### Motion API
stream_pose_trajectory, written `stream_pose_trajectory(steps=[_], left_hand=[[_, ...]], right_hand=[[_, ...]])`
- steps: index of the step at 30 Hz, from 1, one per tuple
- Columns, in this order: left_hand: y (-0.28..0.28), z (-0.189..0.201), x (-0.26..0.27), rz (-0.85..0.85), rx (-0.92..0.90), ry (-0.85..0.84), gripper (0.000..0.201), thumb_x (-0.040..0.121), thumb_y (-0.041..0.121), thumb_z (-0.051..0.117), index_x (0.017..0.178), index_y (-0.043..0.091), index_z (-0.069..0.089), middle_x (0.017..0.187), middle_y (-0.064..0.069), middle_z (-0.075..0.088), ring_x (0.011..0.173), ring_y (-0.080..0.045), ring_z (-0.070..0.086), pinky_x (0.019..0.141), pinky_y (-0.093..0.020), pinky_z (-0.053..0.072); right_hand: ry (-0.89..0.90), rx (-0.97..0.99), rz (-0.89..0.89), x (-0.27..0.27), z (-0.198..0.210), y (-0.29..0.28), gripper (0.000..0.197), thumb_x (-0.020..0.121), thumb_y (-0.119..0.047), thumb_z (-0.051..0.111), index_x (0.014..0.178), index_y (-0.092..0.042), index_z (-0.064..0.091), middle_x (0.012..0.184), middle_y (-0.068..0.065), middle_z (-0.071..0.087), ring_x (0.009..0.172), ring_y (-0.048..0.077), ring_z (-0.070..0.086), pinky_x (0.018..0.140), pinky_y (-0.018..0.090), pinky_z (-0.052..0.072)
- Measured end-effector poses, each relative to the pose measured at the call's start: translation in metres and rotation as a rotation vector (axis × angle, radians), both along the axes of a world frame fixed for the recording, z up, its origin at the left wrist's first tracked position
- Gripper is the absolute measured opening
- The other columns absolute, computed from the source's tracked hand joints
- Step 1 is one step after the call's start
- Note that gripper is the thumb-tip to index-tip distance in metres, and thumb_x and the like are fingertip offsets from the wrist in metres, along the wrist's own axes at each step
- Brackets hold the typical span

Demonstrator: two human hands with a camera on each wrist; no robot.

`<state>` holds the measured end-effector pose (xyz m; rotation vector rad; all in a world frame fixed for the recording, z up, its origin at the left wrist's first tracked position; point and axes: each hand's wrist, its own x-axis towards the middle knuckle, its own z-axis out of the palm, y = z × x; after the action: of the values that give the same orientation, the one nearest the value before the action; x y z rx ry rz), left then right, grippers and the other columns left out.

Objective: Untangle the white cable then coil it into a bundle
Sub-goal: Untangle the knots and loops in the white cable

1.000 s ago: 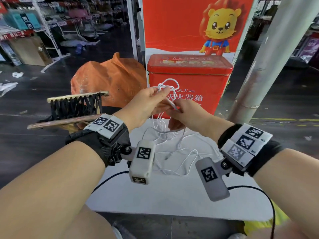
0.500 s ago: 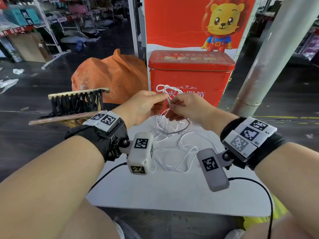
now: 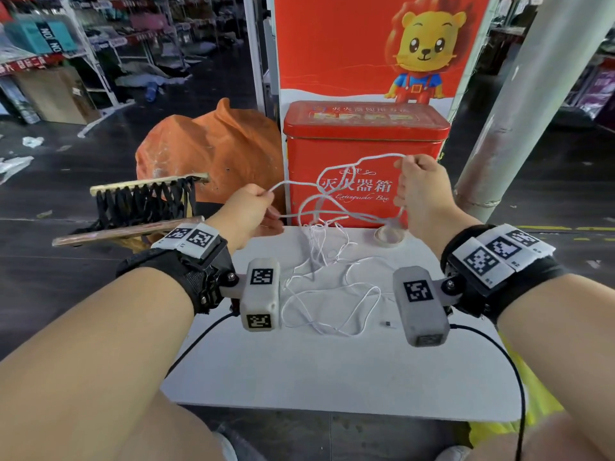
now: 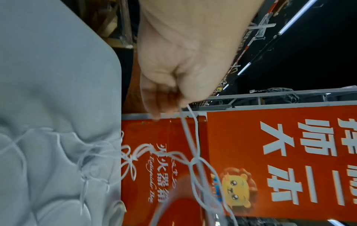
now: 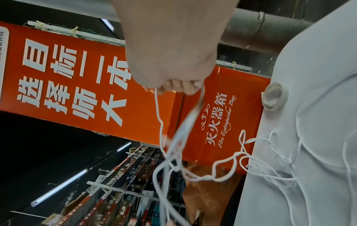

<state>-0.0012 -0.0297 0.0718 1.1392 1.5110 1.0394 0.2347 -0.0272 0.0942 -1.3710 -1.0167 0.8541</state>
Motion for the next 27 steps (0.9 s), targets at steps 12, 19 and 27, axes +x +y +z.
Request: stream_pose_trajectory(steps=[12,19,27], left_hand=[[-0.003,-0.018,-0.006,-0.157,-0.051,0.411,0.013,0.098,0.012,0.048,0.088,0.006,0.053,0.073,-0.011,0.057,0.060,-0.020,0.054,0.063,-0.033,0.051],[-0.007,0.011,0.006,-0.151,0.242,0.085,0.017,0.098,0.020,0.050,0.092,0.016,0.065,0.059,0.005,0.037,0.054,-0.010,0.033,0.054,-0.021,0.031],[-0.018,0.030,0.029,-0.226,0.425,0.158,0.022,0.095,0.021,0.055,0.112,0.011,0.067,0.083,0.019,0.060,0.065,0.020,0.051,0.065,0.001,0.036]], right_hand=[[0.049,0.159,0.152,-0.003,0.008,-0.009,0.026,0.098,-0.014,0.044,0.080,-0.018,0.062,0.070,-0.003,0.054,0.057,0.006,0.046,0.053,0.020,0.044],[-0.294,-0.106,0.518,-0.009,0.009,-0.021,0.019,0.089,-0.015,0.057,0.070,-0.014,0.062,0.059,-0.001,0.053,0.053,0.012,0.043,0.053,0.022,0.037],[-0.709,0.055,0.202,-0.012,-0.003,-0.007,0.014,0.093,-0.034,0.053,0.098,-0.026,0.063,0.107,-0.001,0.061,0.105,0.019,0.055,0.093,0.037,0.044]])
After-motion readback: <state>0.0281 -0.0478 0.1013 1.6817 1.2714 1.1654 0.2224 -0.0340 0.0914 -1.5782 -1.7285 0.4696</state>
